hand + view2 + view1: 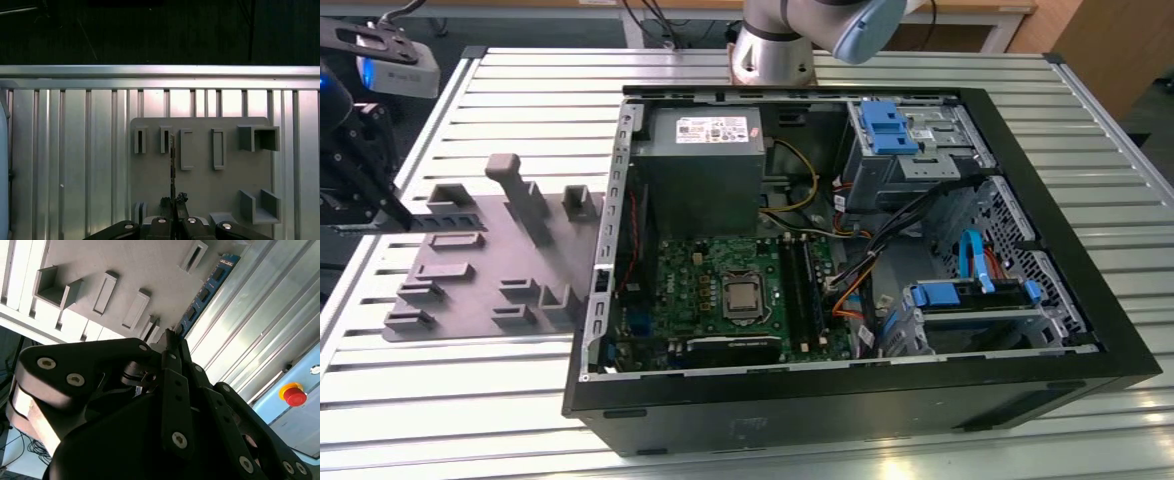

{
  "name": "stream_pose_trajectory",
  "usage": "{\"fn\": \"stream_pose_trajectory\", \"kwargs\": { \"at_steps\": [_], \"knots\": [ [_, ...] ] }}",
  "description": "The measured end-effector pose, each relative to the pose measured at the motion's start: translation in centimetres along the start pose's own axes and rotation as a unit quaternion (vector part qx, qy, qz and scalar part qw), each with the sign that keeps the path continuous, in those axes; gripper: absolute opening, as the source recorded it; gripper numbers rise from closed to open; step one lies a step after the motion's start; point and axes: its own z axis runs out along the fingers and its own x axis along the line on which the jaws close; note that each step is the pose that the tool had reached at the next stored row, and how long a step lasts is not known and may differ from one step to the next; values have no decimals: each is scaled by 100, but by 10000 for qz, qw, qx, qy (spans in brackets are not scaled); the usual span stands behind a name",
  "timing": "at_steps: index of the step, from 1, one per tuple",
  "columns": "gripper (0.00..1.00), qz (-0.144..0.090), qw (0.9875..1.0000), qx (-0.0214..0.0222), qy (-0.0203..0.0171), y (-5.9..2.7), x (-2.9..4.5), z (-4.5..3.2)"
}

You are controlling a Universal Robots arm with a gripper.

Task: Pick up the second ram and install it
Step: 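Pick up the second ram and move it above second insertion slot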

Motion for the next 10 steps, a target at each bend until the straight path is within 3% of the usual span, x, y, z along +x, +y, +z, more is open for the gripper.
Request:
{"fn": "stream_pose_trajectory", "kwargs": {
  "at_steps": [10],
  "knots": [
    [14,0,10000,0,0,2,-2,-110]
  ]
}}
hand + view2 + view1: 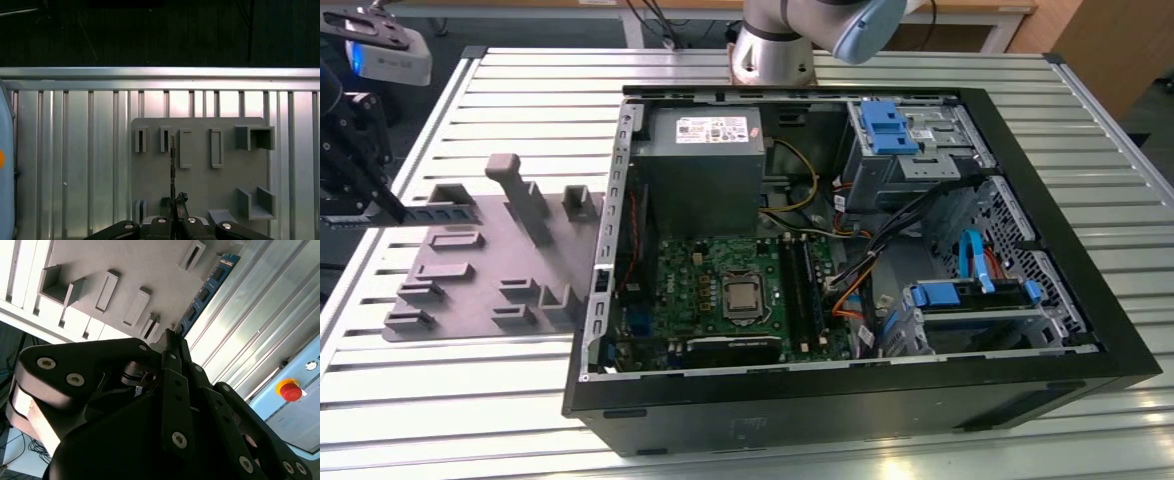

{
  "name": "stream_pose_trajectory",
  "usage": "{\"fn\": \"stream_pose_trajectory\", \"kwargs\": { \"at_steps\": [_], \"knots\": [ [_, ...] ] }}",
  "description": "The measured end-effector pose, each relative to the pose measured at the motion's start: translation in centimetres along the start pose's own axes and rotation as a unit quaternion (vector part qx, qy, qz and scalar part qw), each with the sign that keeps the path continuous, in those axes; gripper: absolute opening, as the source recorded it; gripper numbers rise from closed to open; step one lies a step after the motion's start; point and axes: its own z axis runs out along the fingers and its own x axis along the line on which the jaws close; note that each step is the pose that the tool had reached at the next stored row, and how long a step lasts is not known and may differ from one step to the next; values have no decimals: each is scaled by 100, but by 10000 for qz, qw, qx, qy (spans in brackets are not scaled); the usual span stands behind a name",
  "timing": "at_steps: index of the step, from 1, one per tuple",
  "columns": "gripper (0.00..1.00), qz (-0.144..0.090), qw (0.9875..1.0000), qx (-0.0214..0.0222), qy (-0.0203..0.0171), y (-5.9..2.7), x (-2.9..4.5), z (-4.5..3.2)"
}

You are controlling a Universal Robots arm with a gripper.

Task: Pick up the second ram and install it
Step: 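Pick up the second ram and move it above second insertion slot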

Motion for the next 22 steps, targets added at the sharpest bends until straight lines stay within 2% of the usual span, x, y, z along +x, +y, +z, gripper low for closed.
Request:
{"fn": "stream_pose_trajectory", "kwargs": {
  "at_steps": [22],
  "knots": [
    [14,0,10000,0,0,3,-4,-263]
  ]
}}
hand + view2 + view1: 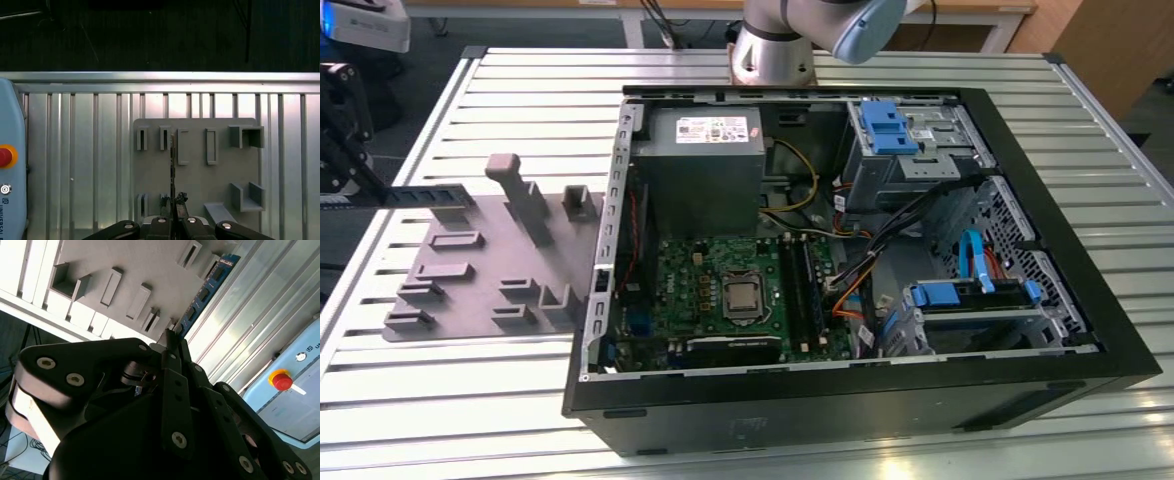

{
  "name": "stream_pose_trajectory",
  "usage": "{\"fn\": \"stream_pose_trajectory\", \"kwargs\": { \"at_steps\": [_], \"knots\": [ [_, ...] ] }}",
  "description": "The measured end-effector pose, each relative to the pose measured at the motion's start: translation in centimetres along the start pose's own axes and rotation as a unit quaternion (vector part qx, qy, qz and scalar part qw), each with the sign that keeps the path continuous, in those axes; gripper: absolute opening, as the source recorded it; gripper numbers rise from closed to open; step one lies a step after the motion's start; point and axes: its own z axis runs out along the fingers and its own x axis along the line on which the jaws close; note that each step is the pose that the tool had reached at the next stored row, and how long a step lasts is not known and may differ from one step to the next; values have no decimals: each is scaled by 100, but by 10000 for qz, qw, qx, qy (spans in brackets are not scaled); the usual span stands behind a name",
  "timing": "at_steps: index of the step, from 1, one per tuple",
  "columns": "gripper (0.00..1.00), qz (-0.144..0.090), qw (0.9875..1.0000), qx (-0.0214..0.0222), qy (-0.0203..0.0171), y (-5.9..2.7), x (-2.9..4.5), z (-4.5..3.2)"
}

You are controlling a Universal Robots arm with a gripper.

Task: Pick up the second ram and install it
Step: 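Pick up the second ram and move it above second insertion slot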

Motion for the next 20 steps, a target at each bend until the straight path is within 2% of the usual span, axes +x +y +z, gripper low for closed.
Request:
{"fn": "stream_pose_trajectory", "kwargs": {
  "at_steps": [20],
  "knots": [
    [14,0,10000,0,0,3,-3,-223]
  ]
}}
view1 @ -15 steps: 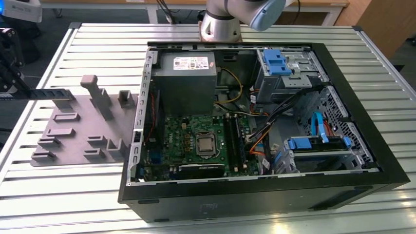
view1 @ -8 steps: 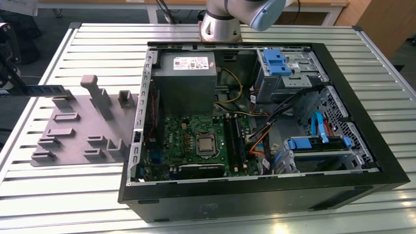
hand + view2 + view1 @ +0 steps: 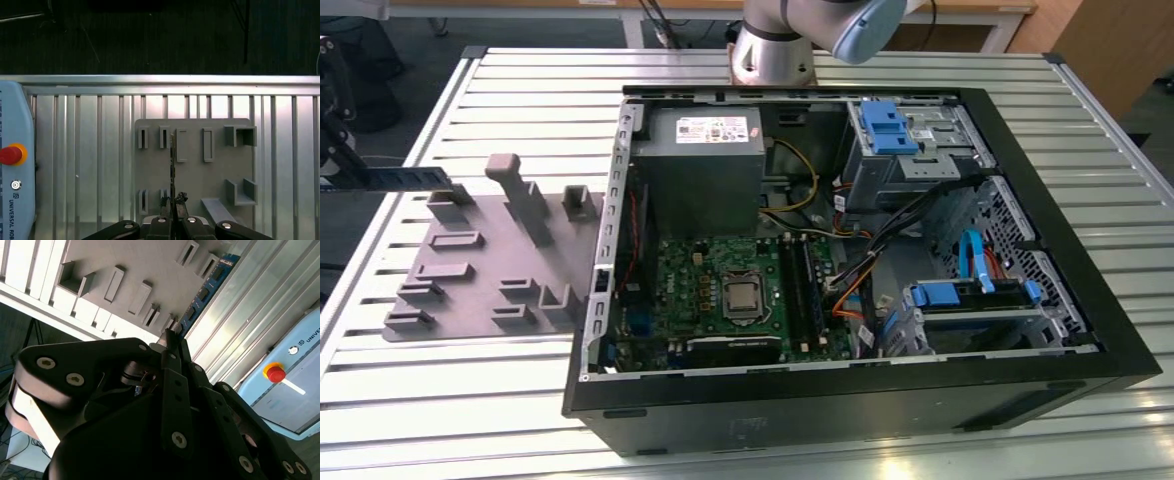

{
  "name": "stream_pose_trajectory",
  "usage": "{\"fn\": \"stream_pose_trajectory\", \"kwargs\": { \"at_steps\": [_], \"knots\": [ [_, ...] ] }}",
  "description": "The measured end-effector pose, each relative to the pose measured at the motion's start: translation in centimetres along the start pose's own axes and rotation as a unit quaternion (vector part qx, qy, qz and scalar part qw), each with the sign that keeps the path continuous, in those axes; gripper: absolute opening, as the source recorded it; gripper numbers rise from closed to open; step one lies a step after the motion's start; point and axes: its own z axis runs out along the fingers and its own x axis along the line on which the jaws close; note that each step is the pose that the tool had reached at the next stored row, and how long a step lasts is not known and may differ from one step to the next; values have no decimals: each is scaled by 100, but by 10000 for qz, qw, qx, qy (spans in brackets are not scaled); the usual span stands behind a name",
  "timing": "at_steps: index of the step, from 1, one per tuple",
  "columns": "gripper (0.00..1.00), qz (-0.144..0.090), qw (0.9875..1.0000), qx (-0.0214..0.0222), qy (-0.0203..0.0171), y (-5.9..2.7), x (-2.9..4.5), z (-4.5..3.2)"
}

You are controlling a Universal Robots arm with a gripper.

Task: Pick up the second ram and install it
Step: 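Pick up the second ram and move it above second insertion slot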

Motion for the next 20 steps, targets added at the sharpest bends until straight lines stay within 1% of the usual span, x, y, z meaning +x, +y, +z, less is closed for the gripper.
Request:
{"fn": "stream_pose_trajectory", "kwargs": {
  "at_steps": [14,20],
  "knots": [
    [14,0,10000,0,0,2,-3,-178],
    [14,0,10000,0,0,3,-4,-241]
  ]
}}
